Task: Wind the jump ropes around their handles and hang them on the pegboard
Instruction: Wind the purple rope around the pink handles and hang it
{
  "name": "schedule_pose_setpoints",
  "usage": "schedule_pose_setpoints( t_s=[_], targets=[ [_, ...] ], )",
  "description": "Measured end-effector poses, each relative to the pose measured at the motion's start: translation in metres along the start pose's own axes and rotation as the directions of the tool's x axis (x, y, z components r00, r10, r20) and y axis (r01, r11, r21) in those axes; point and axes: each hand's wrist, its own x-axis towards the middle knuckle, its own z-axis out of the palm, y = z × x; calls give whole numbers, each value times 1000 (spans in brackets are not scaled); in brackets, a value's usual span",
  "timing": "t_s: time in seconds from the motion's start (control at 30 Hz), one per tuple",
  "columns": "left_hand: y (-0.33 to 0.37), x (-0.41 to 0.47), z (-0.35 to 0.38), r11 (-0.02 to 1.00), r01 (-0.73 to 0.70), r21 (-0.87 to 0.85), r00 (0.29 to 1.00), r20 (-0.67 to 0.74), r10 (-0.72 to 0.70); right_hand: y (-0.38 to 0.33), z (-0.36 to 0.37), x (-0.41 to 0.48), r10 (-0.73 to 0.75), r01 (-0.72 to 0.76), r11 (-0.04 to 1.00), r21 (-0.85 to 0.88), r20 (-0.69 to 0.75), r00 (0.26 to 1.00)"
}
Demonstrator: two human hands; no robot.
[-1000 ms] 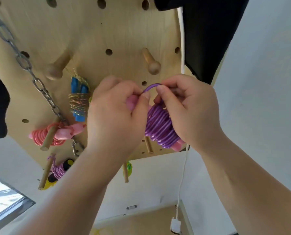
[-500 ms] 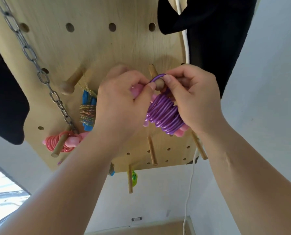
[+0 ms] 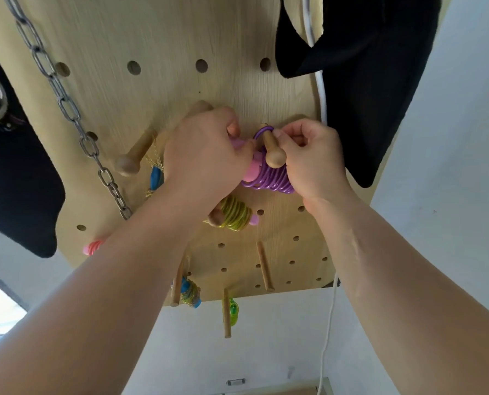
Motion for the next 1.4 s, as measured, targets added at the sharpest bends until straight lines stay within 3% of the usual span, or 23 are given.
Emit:
schedule_pose_setpoints(
  t_s=[0.13,0.27,0.43,0.67,0.93,1.07,1.2,1.3,1.4],
  targets=[
    [8,4,0,993,30,118,1000,2,-31,9,3,-11,-96,97,995,4,-17,995],
    [13,6,0,979,16,205,999,45,-26,29,5,-11,-296,304,919,-252,71,953],
    [7,7,3,992,5,126,998,66,-13,17,-1,-20,-138,172,919,-355,119,983],
    [0,-21,-6,995,-41,-86,998,44,45,18,-9,-61,-194,229,877,-423,125,973],
    [4,-83,-45,998,-63,-13,998,-23,63,17,-34,-107,-170,205,943,-263,152,974],
    [4,-144,-60,998,13,-59,998,-64,-16,23,-46,-155,-92,130,976,-177,207,974],
    [-6,-216,-62,984,179,14,983,41,-180,44,-52,-205,34,11,992,-129,341,939],
    [-14,-270,-66,949,299,100,945,106,-309,63,-48,-244,139,-84,986,-143,436,889],
    [-29,-319,-75,889,402,220,877,188,-443,74,-33,-281,164,-68,977,-200,508,845]
  ],
)
